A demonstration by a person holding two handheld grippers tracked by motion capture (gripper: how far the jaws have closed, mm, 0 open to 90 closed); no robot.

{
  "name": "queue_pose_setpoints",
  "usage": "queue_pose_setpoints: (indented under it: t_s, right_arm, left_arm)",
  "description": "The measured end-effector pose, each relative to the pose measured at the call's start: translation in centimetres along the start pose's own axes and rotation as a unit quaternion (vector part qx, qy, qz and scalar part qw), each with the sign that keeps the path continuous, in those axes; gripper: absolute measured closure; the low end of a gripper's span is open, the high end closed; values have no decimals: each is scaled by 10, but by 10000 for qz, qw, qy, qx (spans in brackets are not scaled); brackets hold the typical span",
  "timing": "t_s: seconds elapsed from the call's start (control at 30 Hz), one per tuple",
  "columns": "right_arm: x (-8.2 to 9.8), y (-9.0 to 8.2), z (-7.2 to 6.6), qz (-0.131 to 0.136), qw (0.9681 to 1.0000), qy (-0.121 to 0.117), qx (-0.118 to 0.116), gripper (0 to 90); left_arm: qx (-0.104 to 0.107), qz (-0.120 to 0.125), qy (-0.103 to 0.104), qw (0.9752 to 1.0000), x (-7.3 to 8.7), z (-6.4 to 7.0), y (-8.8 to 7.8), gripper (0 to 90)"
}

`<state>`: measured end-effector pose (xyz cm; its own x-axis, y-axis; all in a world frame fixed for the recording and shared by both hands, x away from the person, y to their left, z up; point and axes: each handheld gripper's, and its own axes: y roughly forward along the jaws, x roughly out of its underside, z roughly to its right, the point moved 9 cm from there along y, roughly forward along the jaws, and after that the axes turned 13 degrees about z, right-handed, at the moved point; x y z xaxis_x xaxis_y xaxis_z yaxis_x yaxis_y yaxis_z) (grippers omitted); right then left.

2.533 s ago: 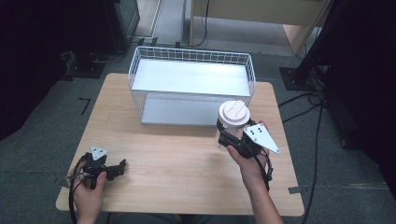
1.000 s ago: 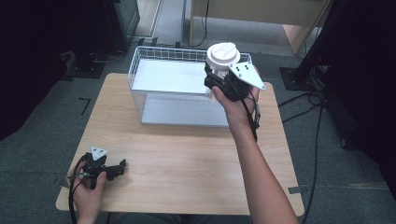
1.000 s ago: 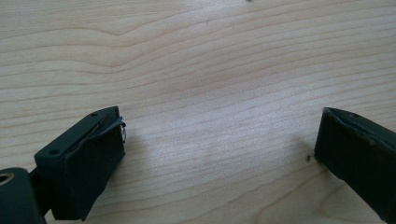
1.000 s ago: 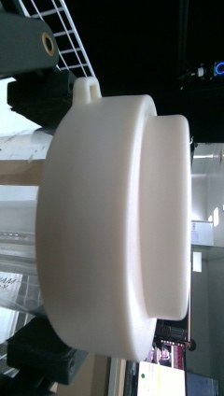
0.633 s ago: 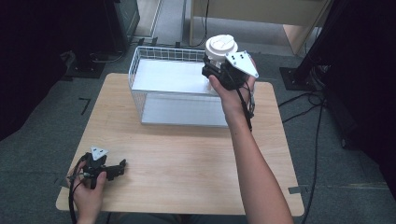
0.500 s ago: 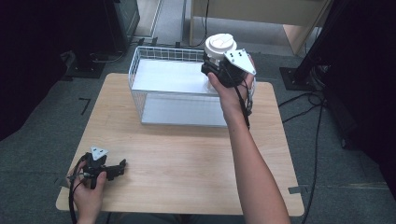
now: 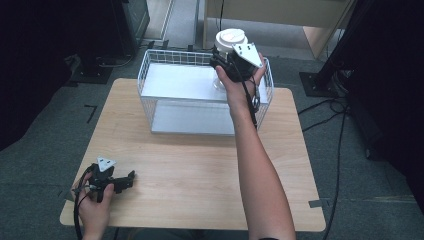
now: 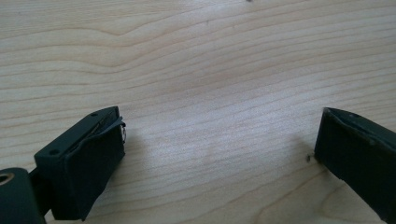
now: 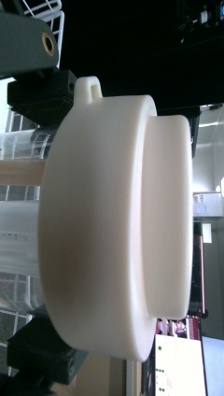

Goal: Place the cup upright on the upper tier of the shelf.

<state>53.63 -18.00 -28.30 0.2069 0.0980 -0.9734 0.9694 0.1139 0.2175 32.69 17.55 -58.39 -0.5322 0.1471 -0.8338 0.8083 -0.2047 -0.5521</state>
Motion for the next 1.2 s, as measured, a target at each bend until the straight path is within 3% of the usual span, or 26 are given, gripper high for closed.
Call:
queue_pose_setpoints:
  t_s: [0.1, 0.33, 0.53, 1.07, 1.2]
  right_arm:
    - [1, 0, -4, 58, 9999, -129, -9, 155]
    - [1, -3, -8, -77, 9998, -54, -155, 146]
    - [7, -7, -7, -388, 9983, 188, -399, 40]
    - [46, -36, 5, -883, 9949, 35, -484, 11]
    - [56, -45, 9, -949, 9944, 104, -459, 11]
  left_arm:
    - [-1, 1, 0, 10000, 0, 0, 0, 19]
    - [0, 0, -1, 10000, 0, 0, 0, 18]
    - [-1, 1, 0, 10000, 0, 0, 0, 18]
    - [-1, 2, -10, 10000, 0, 0, 0, 18]
    - [1, -3, -3, 10000, 0, 0, 0, 18]
